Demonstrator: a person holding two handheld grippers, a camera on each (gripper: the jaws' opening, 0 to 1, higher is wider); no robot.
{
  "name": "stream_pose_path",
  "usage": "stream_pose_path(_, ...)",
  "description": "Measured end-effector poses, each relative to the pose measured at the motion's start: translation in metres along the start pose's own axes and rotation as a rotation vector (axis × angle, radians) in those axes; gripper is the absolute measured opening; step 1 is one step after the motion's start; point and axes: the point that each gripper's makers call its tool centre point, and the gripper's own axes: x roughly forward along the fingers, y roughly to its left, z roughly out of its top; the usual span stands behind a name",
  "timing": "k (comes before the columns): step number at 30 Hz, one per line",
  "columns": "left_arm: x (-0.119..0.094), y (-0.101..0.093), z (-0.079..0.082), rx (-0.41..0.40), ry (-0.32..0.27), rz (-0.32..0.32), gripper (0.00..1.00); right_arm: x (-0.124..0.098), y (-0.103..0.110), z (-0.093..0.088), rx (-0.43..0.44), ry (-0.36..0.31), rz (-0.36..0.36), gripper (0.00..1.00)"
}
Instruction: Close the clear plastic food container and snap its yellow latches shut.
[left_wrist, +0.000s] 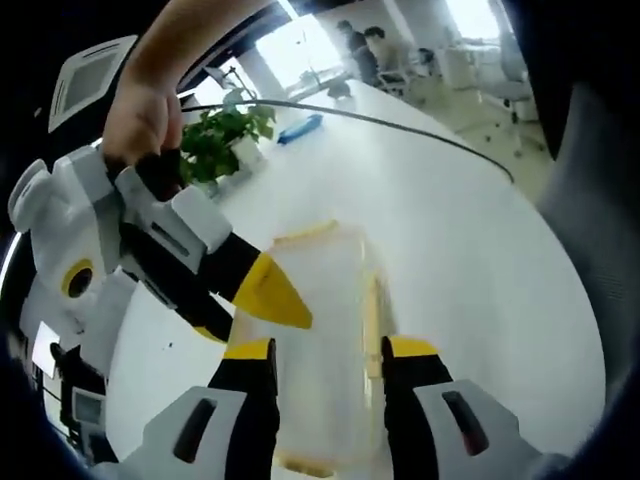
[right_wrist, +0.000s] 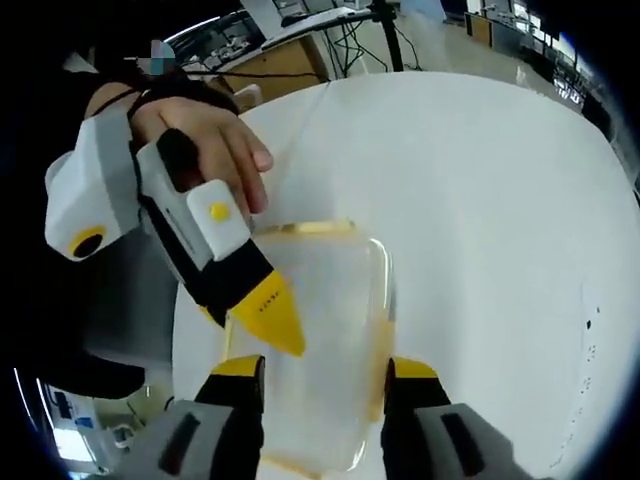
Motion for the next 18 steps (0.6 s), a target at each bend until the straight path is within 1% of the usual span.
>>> stream_pose_path(4,-0.001,0.000,0.000,0.002,-0.007,-0.005,0.38,0.000,0.000,0.000,0.002,-0.009,0.016,0.46)
stream_pose_path(7,0.000,0.000,0.001,0.007,-0.008,-0.011,0.39,0.001,0.000,0.002,-0.001,-0.003,0.024,0.48)
stream_pose_path(9,0.000,0.000,0.001,0.025,-0.001,-0.014,0.40,0.000,0.001,0.004,-0.028,-0.006,0.027,0.48)
stream_pose_path(10,0.000,0.000,0.001,0.024,0.002,-0.014,0.40,-0.001,0.000,0.006,-0.053,-0.008,0.019,0.49)
stream_pose_path(12,-0.001,0.001,0.002,0.013,0.015,-0.021,0.41,-0.007,-0.006,0.008,-0.064,-0.004,-0.019,0.49)
stream_pose_path(14,-0.002,-0.002,0.003,0.000,0.024,-0.042,0.43,-0.011,-0.004,0.011,-0.060,-0.014,-0.014,0.50)
stream_pose_path(15,-0.003,-0.002,0.004,0.005,0.024,-0.039,0.43,-0.012,-0.003,0.012,-0.063,-0.015,-0.016,0.52)
stream_pose_path(17,-0.005,-0.001,0.005,0.007,0.024,-0.037,0.44,-0.012,-0.006,0.001,-0.121,0.055,-0.043,0.56)
stream_pose_path(18,-0.006,0.002,0.003,-0.010,0.034,-0.026,0.45,-0.011,-0.006,-0.002,-0.116,0.066,-0.044,0.57)
